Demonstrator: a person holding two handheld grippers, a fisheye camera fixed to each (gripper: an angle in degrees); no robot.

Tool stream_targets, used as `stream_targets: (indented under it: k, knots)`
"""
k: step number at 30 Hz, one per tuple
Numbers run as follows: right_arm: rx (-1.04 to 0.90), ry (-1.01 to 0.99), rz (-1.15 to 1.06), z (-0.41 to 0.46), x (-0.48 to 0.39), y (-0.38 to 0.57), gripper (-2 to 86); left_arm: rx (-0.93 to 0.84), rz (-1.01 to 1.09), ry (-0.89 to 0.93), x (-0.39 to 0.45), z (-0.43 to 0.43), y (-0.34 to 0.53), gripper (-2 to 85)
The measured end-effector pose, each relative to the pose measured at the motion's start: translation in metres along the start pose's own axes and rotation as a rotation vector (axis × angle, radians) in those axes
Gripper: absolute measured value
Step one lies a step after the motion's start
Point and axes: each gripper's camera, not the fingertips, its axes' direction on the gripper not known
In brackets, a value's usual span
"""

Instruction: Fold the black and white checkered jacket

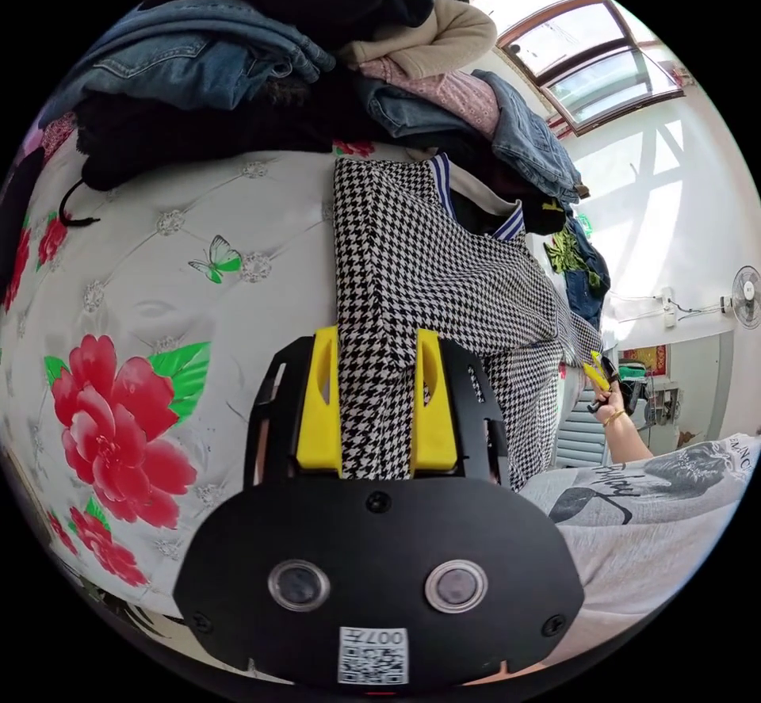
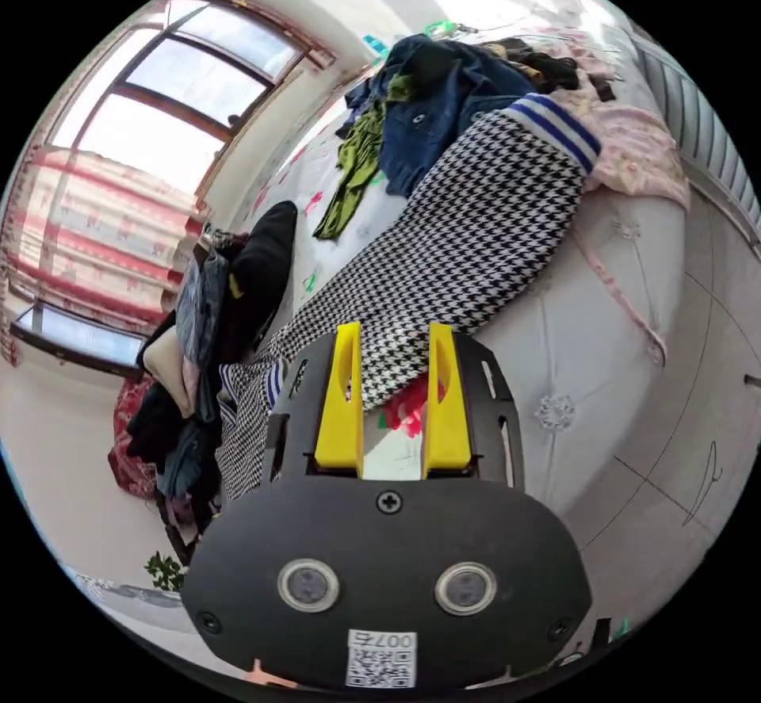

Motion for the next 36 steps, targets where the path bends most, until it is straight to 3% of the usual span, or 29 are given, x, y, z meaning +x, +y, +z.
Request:
stream_targets:
  k: [6,14,17,20,22,25,29,31,36]
  knots:
    - [0.141,-0.046,0.326,-0.019,0.089,-0.006,9.8,0.007,-0.108,0.03,-0.017,-0.008,0.027,12.5]
    - [0.178,-0.109,0.379,0.008,0.066,-0.038,2.5,0.03,-0.267,0.045,-0.043,-0.035,0.086,11.5]
    - [0.209,-0.239,0.111,0.003,-0.01,-0.054,0.9,0.054,-0.3,0.029,-0.05,-0.05,0.11,11.5]
    - [0.129,-0.33,-0.334,0.002,-0.141,-0.043,0.4,0.066,-0.33,0.028,-0.057,-0.058,0.132,11.5]
    - [0.053,-0.419,-0.71,0.006,-0.25,0.009,0.5,0.075,-0.351,0.033,-0.062,-0.063,0.147,11.5]
    - [-0.078,-0.51,-1.075,0.027,-0.348,0.111,1.3,0.104,-0.367,0.046,-0.067,-0.069,0.164,11.6]
    - [-0.369,-0.482,-1.289,0.092,-0.395,0.236,3.4,0.137,-0.367,0.071,-0.073,-0.077,0.183,11.9]
    - [-0.662,-0.331,-1.309,0.141,-0.392,0.298,4.9,0.138,-0.357,0.079,-0.079,-0.082,0.197,12.3]
    - [-0.748,-0.258,-1.149,0.132,-0.336,0.311,6.8,0.082,-0.31,0.07,-0.09,-0.086,0.23,13.3]
